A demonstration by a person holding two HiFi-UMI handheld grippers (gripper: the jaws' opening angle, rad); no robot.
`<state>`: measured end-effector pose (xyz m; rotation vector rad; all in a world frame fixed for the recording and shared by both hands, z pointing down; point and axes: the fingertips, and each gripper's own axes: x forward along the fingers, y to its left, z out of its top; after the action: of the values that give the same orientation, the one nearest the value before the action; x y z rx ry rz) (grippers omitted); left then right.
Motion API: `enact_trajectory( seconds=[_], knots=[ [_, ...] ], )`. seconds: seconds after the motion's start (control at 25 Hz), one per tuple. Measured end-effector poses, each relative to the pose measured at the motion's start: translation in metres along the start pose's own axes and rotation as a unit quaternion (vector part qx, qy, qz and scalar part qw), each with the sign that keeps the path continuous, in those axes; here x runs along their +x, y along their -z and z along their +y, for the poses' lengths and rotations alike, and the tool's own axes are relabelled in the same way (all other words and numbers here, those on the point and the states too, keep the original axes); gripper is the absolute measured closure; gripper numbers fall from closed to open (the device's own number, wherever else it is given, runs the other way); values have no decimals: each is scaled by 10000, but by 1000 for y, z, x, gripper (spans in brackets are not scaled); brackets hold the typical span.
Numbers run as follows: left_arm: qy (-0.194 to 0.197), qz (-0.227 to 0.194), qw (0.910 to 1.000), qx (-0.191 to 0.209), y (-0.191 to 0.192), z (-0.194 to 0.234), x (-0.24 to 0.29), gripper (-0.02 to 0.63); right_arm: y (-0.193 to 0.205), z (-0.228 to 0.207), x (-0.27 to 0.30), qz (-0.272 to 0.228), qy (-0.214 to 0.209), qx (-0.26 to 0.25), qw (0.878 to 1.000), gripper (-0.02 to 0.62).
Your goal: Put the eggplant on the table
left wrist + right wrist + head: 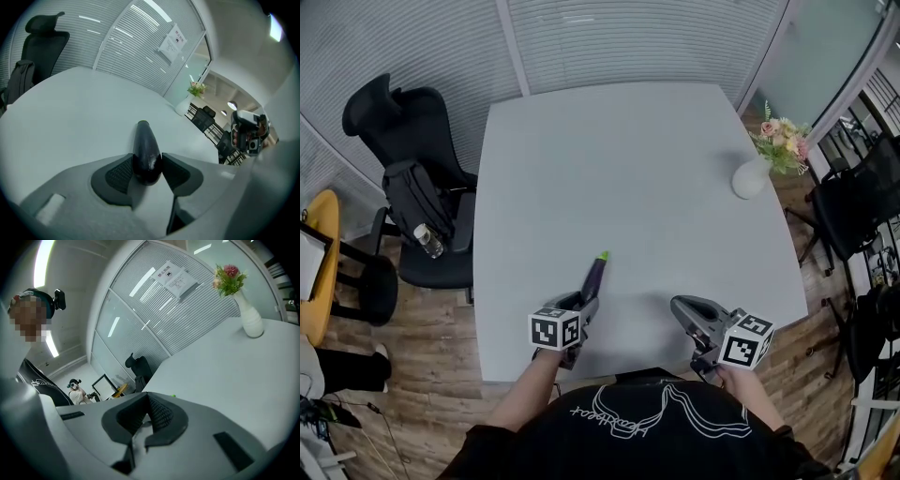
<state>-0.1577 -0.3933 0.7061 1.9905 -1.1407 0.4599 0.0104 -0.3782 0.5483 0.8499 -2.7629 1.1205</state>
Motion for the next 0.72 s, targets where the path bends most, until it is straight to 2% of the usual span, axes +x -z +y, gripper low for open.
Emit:
enact_trajectory(
  seconds=[0.24, 0.48, 0.72],
  knots=[
    [-14, -33, 9999, -100, 2, 0, 0, 400, 3, 3, -3, -12, -53, 9, 10000, 586],
    [-48, -117, 9999, -35, 1, -3, -10, 371, 6, 11, -7, 7, -53, -39, 10000, 586],
    [-96, -405, 9991, -3, -8, -9, -35, 368, 9, 27, -10, -29, -172, -120, 9998, 586]
  ],
)
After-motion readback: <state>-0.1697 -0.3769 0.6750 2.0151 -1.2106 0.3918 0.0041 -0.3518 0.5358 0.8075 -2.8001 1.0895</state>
